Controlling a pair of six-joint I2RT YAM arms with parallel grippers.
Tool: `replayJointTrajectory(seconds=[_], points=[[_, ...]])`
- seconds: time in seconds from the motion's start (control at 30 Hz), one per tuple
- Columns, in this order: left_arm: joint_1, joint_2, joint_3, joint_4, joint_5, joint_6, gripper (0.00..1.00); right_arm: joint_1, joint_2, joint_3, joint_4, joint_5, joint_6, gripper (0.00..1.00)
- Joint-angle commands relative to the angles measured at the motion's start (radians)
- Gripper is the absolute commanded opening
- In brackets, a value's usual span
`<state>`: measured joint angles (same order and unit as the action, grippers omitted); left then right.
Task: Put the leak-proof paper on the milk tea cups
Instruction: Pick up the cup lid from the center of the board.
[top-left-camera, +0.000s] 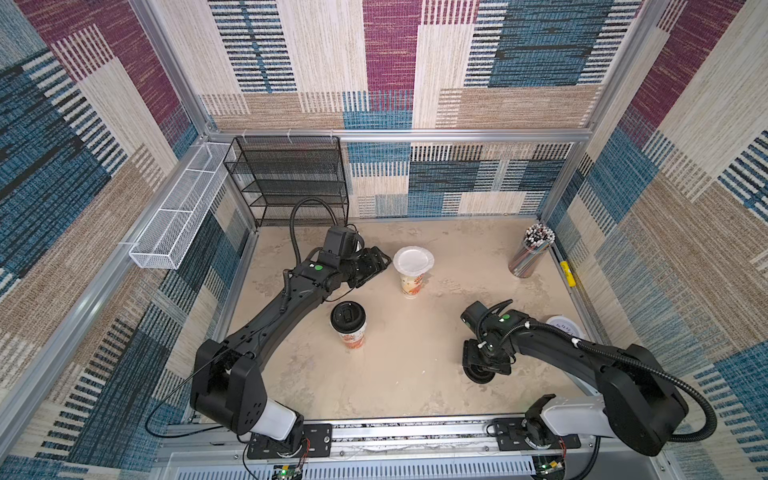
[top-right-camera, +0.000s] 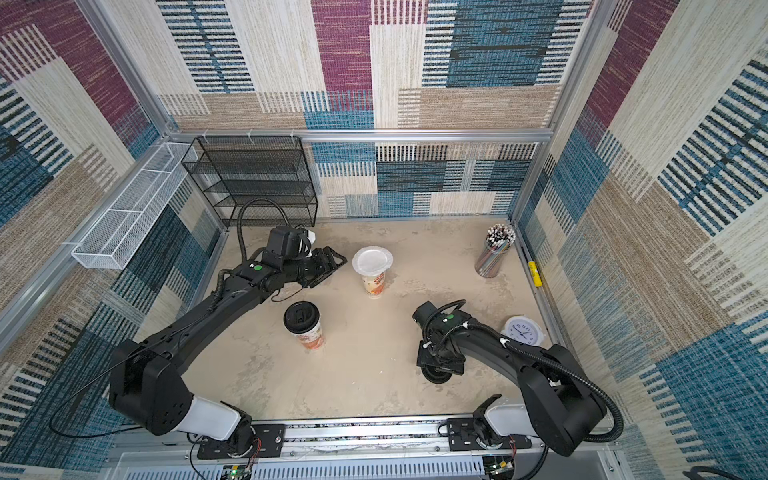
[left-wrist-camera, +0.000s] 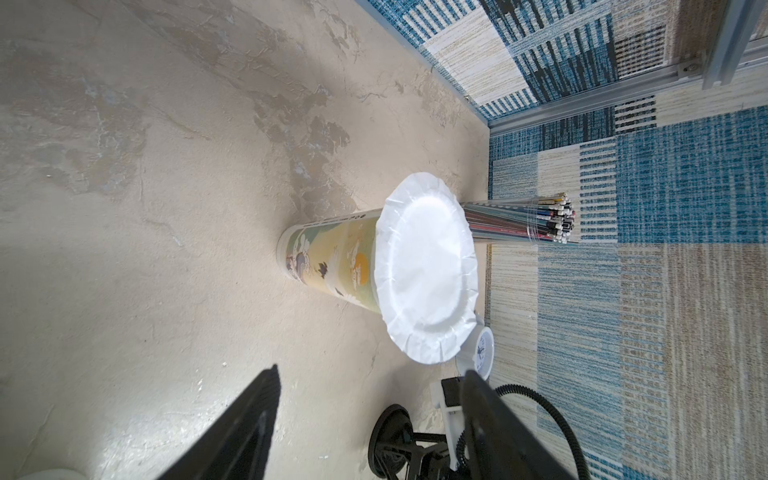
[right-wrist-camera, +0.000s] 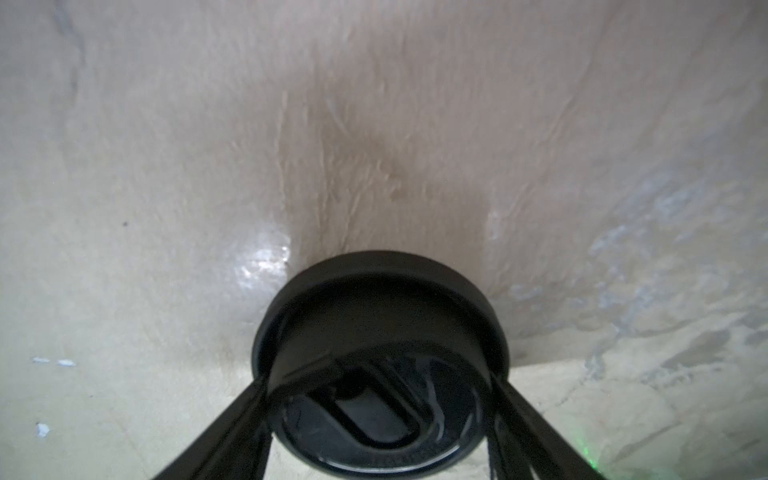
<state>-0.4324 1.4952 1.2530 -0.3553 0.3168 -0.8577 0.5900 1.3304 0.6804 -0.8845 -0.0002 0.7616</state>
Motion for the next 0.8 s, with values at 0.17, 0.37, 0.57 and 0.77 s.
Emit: replayJointTrajectory(seconds=[0.17, 0.37, 0.57, 0.77], points=[[0.0, -0.015, -0.003, 0.008, -0.022, 0.019, 0.72, 0.002, -0.015, 0.003, -0.005, 0.025, 0.0, 0.71], [0.001, -0.017, 0.002, 0.009, -0.022, 0.021, 0.72, 0.002, -0.065, 0.089, -0.1, 0.083, -0.008, 0.7], [0.001, -0.013, 0.012, 0.017, -0.012, 0.023, 0.72, 0.001, -0.053, 0.359, -0.253, 0.169, -0.073, 0.7], [0.001, -0.002, 0.026, 0.018, 0.005, 0.032, 0.72, 0.001, 0.093, 0.734, -0.348, 0.202, -0.216, 0.7]])
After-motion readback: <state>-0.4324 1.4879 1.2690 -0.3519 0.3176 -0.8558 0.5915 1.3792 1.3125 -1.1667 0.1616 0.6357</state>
